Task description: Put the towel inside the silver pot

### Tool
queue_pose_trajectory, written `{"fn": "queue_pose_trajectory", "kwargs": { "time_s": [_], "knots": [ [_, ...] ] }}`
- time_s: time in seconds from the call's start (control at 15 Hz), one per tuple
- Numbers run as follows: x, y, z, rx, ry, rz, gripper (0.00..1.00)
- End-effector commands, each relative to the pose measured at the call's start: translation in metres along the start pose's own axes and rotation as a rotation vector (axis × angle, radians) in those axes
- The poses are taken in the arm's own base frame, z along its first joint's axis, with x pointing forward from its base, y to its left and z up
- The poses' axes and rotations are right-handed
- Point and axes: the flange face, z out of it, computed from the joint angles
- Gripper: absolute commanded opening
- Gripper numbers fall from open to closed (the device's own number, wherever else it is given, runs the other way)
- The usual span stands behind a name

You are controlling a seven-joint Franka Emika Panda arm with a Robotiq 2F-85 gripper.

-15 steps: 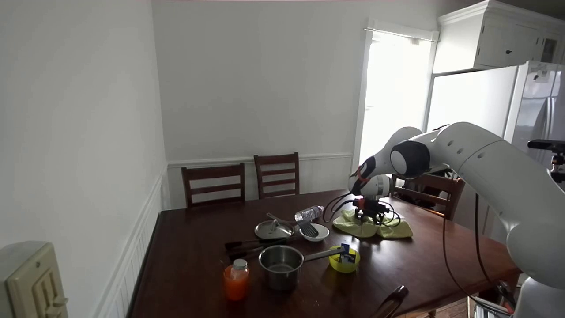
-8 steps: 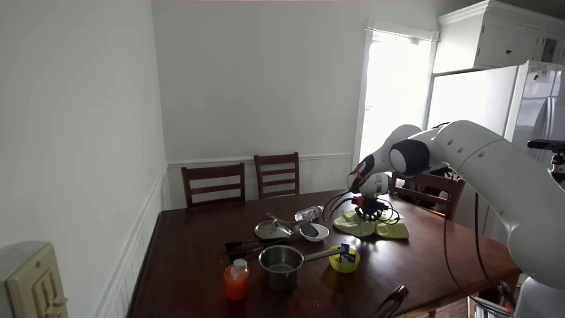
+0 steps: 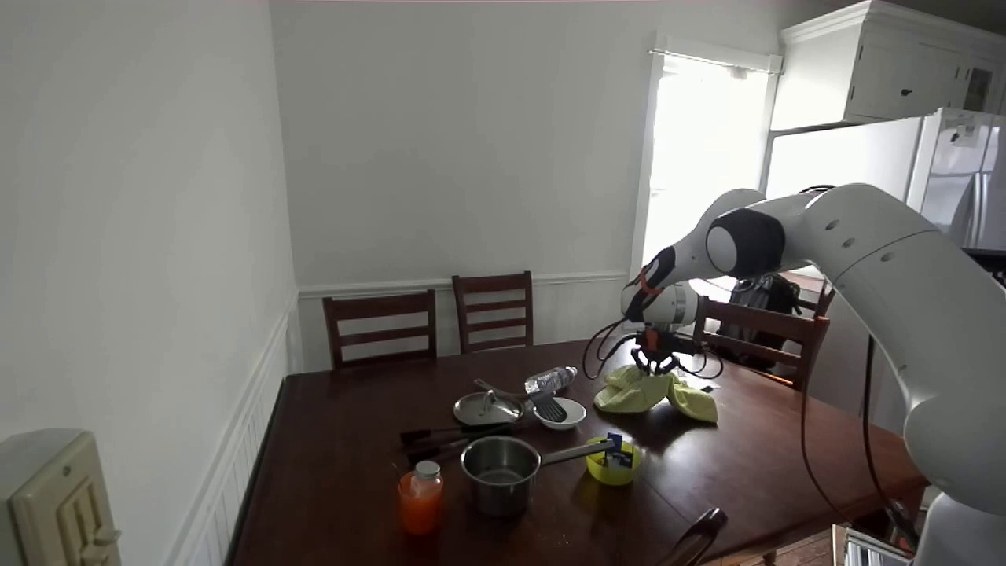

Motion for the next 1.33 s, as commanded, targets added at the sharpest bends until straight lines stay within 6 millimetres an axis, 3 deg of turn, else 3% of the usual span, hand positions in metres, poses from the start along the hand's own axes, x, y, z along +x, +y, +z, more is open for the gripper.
{"fn": "queue_pose_trajectory", "kwargs": {
  "time_s": [0.0,0.2,0.47,0.93,1.0,1.13,1.27],
  "knots": [
    [-0.016,0.013,-0.082,0.113,0.025,-0.170,0.03],
    [-0.029,0.012,-0.146,0.183,0.042,-0.318,0.03],
    [-0.063,0.001,-0.230,0.286,0.032,-0.508,0.03],
    [-0.151,-0.017,-0.380,0.464,-0.046,-0.754,0.03],
    [-0.122,-0.028,-0.351,0.413,-0.031,-0.723,0.11],
    [-0.143,-0.028,-0.382,0.442,-0.033,-0.756,0.11],
    [-0.149,-0.024,-0.387,0.449,-0.034,-0.759,0.11]
  ]
}}
